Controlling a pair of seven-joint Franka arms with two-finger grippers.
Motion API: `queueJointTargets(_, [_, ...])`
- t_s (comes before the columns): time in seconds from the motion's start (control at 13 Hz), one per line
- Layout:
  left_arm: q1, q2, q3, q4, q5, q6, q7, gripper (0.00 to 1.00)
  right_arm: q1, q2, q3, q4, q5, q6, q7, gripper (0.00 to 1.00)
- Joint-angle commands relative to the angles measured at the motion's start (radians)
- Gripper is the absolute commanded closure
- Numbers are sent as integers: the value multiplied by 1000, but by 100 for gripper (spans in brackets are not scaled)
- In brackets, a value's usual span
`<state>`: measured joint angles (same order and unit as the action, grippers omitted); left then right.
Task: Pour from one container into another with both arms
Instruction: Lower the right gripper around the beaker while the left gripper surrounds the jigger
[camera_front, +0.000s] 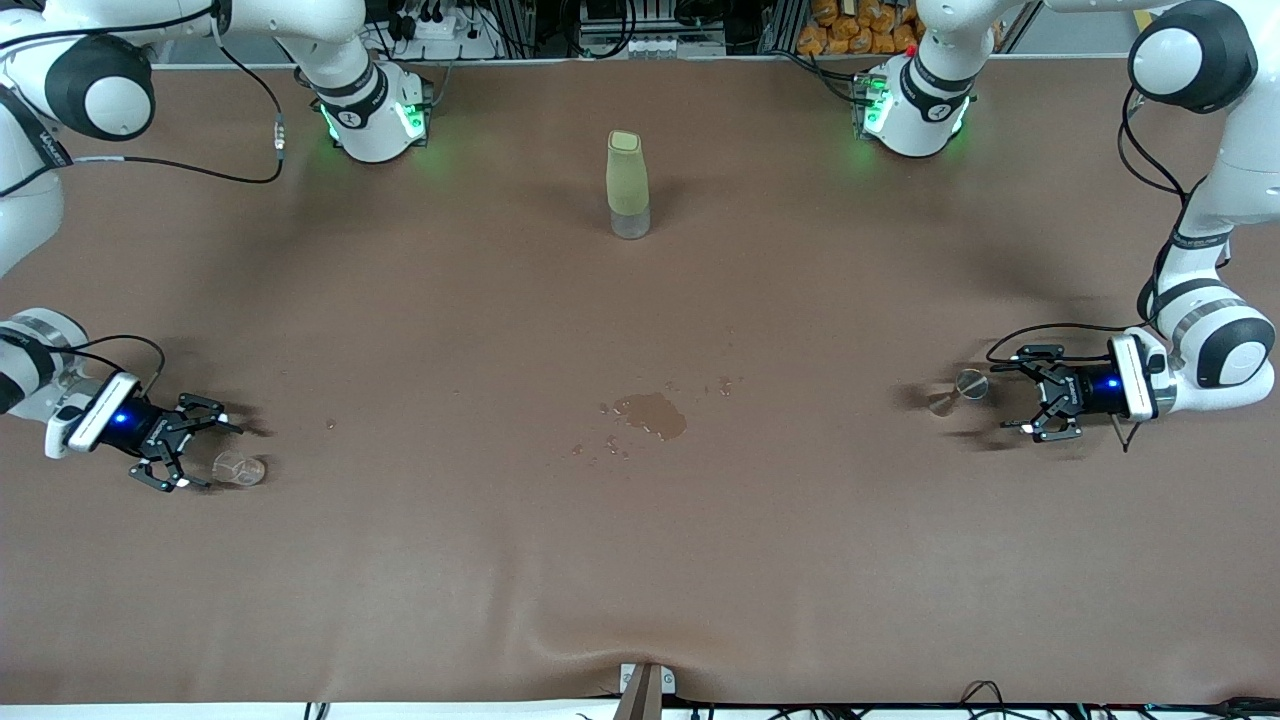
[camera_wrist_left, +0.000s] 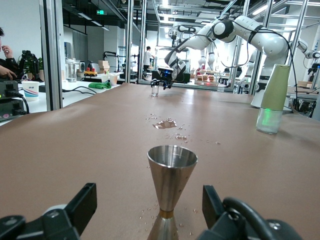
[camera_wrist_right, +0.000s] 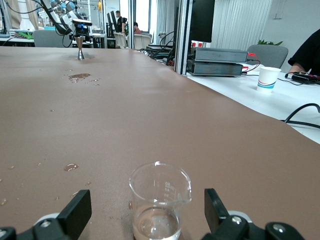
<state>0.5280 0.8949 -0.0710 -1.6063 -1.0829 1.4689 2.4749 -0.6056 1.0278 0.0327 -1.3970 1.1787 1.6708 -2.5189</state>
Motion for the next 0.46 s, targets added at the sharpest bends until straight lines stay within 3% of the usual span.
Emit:
queueJointTargets(0.0, [-14,19,8,22,-25,14,35,11,-20,41,19,44,27,-8,-17,0])
queueJointTargets(0.39, [-23,33,8,25,-32,33,33,16,-6,78,19,73,48,6,-52,0])
